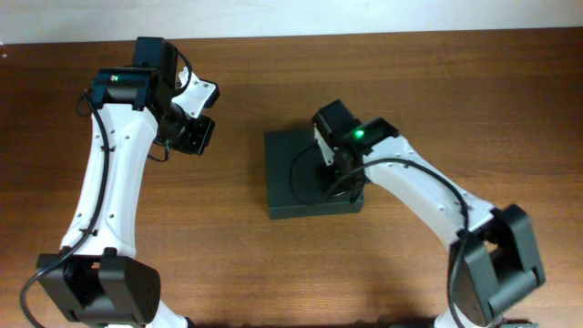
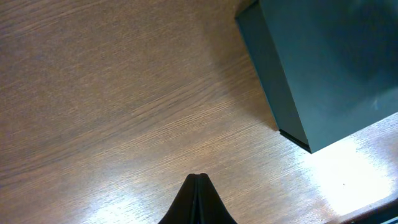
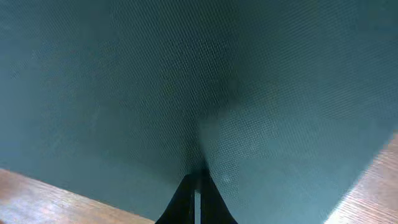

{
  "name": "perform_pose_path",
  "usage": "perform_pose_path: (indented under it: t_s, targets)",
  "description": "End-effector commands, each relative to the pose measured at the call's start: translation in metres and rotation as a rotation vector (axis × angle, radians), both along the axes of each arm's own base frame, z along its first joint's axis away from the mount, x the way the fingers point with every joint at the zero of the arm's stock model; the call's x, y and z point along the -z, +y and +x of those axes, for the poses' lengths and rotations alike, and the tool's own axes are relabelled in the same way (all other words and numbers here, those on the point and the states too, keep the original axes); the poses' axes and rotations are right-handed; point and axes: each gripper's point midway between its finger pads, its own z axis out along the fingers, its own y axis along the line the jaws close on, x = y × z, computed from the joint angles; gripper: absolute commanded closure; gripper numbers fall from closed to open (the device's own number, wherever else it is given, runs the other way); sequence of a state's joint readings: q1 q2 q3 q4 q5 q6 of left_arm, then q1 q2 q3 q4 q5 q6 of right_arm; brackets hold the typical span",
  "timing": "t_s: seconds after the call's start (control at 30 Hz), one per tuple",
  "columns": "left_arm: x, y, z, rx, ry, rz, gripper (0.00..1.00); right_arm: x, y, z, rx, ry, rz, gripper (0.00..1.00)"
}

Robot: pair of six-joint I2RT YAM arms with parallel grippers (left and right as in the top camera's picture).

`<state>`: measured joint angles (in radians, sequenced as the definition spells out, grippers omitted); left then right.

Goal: Pack container

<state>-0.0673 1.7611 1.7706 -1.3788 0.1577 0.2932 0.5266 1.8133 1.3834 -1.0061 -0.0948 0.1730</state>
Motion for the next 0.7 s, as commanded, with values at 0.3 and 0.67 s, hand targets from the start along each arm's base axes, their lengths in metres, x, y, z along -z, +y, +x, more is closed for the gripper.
perform_pose_path:
  t_s: [0.3,0.67]
  targets:
    - [-0.008,-0.003,-0.002,0.021,-0.026,-0.013,0.98,0.058,0.002,-0.011,-0.051,0.151,-0.051,0.96]
    - [-0.013,-0.004,0.016,0.019,-0.105,-0.013,0.63,-0.025,-0.071,0.069,0.155,-0.098,-0.121,0.95]
